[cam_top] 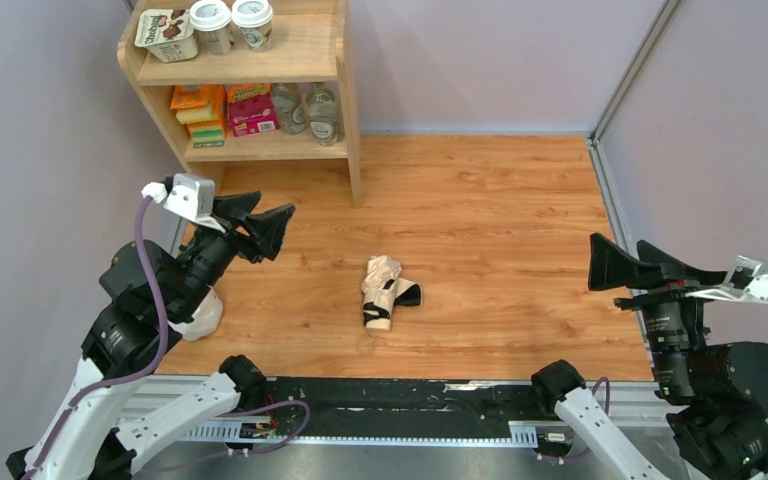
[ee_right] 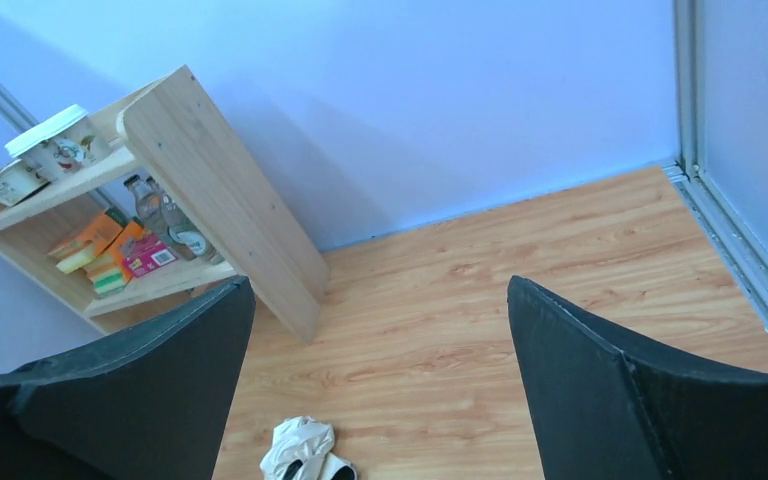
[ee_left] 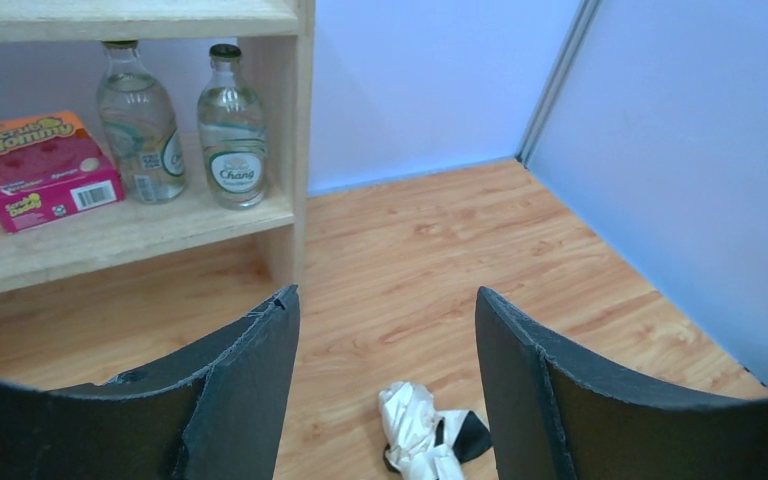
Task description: Put away the umbrella
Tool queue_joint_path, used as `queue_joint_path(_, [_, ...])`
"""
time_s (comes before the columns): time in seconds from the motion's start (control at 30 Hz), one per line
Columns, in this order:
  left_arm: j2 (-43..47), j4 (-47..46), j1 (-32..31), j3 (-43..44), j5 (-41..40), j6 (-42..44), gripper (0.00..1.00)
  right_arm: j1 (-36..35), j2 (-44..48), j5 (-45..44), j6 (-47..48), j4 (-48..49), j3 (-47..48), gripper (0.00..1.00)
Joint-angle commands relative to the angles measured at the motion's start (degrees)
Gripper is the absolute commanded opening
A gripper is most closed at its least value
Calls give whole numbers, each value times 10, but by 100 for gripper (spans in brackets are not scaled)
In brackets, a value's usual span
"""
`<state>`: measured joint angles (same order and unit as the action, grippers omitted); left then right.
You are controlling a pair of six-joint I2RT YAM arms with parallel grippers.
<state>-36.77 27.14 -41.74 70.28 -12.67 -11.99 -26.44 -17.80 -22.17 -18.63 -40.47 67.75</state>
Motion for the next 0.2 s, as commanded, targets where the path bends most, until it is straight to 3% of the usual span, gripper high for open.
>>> queue_joint_path(0.0, [7, 5, 3, -7, -26, 34, 71, 2, -36, -39, 19, -25, 12, 100])
queue_joint_path(0.17, [7, 13, 3, -6, -32, 32, 73, 2, -21, -36, 24, -16, -2, 100])
